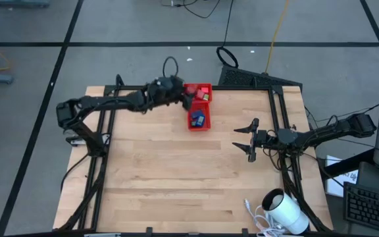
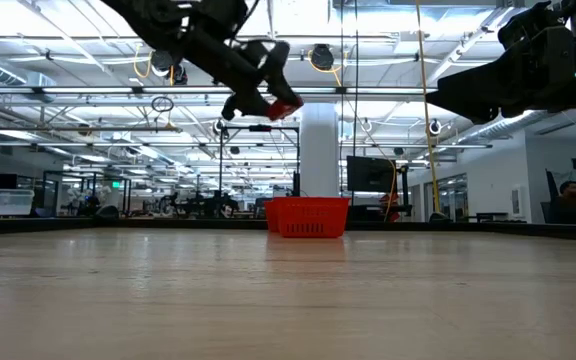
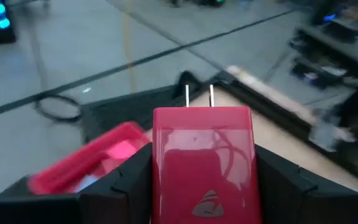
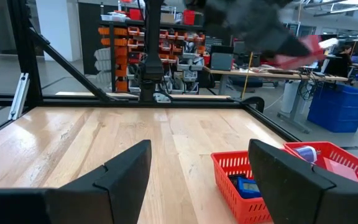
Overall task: Pick & Place Office items
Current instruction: Put the red charger adapter into the top red bin
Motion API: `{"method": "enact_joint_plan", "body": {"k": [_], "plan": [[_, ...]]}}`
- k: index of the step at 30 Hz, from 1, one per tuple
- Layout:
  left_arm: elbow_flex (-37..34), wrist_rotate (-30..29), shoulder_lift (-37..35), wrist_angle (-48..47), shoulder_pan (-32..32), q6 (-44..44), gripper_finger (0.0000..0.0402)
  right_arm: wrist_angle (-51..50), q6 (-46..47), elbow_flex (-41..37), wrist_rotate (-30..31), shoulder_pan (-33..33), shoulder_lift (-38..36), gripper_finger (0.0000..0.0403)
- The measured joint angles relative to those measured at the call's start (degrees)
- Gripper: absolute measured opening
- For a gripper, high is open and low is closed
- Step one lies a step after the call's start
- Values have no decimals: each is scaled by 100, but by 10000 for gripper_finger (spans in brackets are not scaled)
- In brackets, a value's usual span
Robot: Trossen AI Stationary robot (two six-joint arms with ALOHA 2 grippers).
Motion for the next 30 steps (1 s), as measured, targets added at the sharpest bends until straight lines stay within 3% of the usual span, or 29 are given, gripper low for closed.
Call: {"method": "enact_joint_plan", "body": {"k": [6,17,30], "plan": [[736,154,829,-884,432,-259,211,4,1,-1,-1,-1,0,263],[1784,551,2526,-879,998,-1147,214,9,1,-1,1,-1,0,263],[1899,665,2895,-1244,1116,-1609,242,3,1,0,1,-1,0,263]]}}
